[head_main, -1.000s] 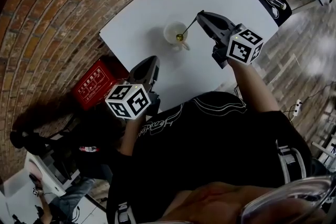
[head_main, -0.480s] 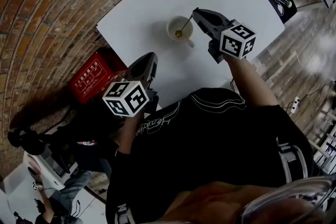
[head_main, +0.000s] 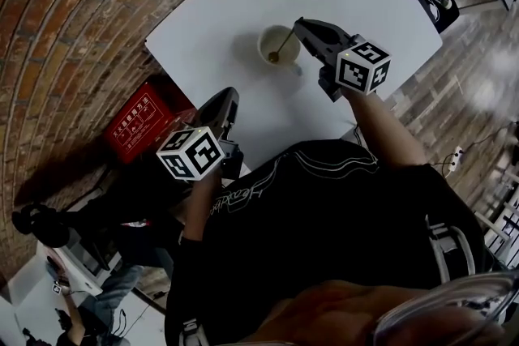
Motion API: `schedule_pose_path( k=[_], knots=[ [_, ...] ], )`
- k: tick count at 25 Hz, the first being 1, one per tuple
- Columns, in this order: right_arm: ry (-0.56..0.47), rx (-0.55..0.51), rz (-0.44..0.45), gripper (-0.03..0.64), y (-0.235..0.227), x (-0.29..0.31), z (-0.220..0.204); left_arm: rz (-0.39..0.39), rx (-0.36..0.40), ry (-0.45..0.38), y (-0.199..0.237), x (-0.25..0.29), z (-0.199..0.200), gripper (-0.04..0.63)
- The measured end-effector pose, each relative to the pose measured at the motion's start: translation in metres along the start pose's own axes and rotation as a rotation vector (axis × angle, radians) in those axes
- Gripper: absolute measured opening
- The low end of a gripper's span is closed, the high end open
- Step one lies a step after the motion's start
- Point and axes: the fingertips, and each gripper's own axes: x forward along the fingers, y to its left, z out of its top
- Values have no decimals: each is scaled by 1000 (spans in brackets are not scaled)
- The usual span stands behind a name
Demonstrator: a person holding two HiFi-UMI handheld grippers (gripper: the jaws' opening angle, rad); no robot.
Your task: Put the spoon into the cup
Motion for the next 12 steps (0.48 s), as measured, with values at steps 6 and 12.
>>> schedule_pose_path(
  k=[6,12],
  knots=[
    [-2,9,7,0,-2,2,-8,15,-49,5,14,0,-7,5],
    [10,18,17,0,-6,4,-14,25,-61,-7,20,-1,-12,5]
  ],
)
